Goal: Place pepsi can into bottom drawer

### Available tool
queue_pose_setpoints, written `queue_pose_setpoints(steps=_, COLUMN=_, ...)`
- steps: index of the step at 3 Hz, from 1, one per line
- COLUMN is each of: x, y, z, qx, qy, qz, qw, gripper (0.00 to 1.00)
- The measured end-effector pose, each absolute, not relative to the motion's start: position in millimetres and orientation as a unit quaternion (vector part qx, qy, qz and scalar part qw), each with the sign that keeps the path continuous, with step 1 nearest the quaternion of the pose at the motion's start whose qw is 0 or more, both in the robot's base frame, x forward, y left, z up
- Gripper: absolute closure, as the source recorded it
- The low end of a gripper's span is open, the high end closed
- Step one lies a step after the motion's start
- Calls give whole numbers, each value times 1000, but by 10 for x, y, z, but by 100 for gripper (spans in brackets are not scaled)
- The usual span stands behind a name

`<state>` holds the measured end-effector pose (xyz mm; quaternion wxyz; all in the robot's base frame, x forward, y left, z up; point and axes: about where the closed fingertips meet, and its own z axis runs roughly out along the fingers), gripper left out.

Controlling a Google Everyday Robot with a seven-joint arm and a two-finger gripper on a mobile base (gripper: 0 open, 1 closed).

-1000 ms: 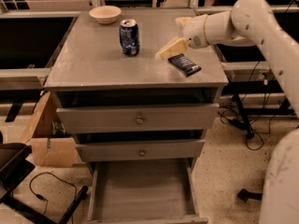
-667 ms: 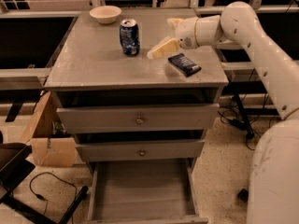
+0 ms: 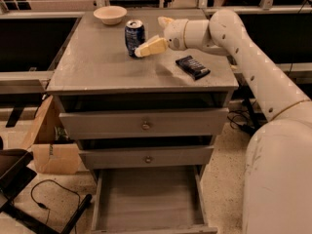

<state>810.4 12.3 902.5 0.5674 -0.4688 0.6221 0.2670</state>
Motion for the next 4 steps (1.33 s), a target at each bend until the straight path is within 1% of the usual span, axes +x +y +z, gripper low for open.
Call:
queue_pose_setpoints(steps=1, x=8128, y=270, z=9075, qx=-451, qy=620, qz=273, qw=581, gripper=0)
queue_pose_setpoints(steps=2, x=8174, y=469, z=9039, qx=-422, qy=626, qz=283, qw=591, gripper=3)
queue_pose_setpoints(steps=3, x=8213, y=602, z=8943, qx=-410, qy=629, qz=290, qw=593, gripper=25)
queue_pose_setpoints(steps=4, x=8215, y=604, z=8944, qx=-409, qy=629, qz=290, qw=593, gripper=49)
